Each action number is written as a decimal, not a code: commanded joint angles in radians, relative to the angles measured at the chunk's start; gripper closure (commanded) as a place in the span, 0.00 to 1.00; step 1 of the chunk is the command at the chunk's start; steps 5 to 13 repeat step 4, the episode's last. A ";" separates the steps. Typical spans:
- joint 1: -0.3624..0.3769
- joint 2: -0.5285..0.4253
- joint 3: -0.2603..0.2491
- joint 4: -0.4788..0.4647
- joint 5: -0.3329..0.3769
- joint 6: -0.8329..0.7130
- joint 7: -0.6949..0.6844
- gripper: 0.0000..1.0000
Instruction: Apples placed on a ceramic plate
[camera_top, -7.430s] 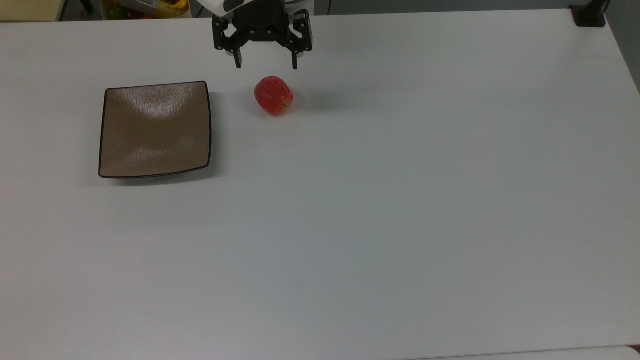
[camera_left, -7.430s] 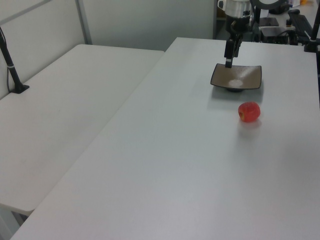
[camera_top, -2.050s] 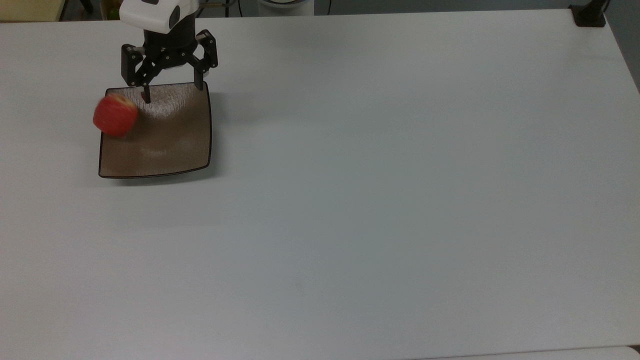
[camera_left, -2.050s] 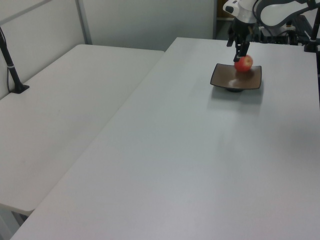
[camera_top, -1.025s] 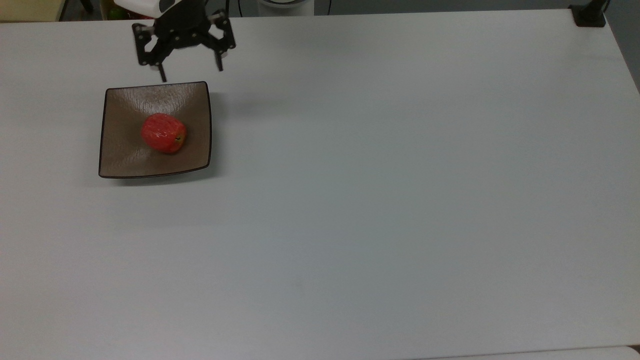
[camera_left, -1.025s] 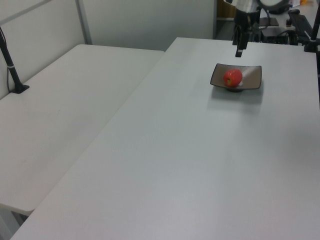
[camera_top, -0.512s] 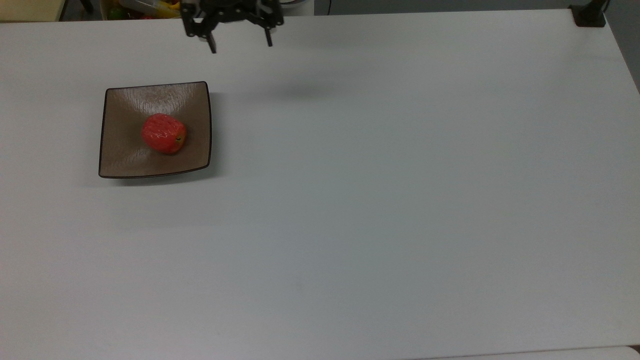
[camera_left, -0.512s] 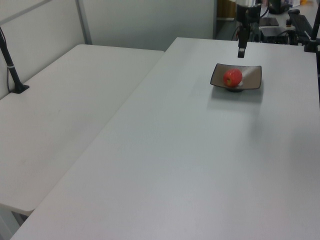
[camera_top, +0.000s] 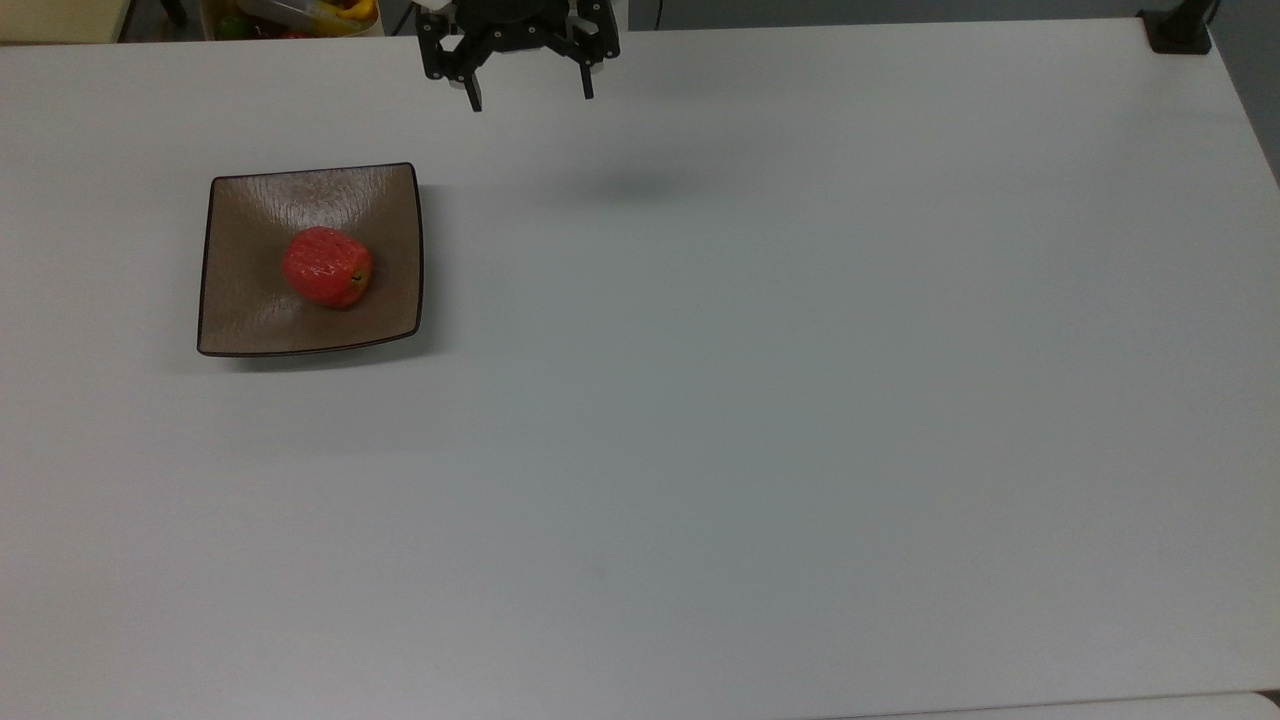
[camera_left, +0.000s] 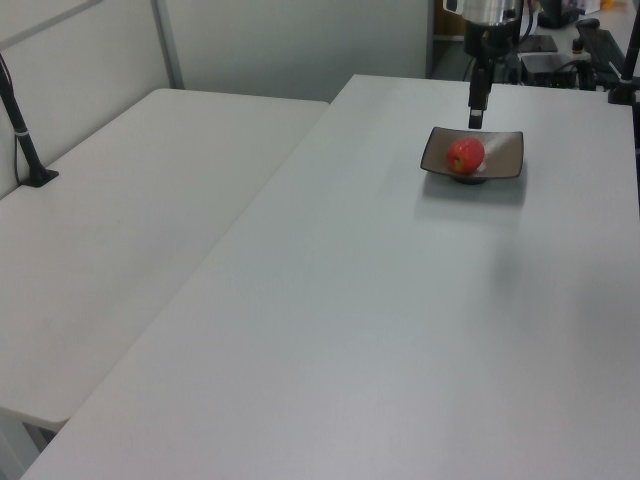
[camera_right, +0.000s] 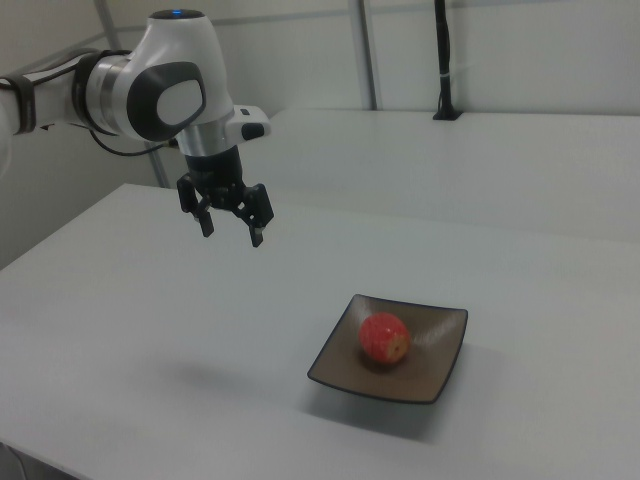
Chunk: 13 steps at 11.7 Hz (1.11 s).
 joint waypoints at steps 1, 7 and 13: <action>0.003 -0.013 -0.006 0.000 0.005 -0.015 0.011 0.00; 0.003 -0.012 -0.007 0.000 0.000 -0.012 0.010 0.00; 0.003 -0.012 -0.007 0.000 0.000 -0.012 0.010 0.00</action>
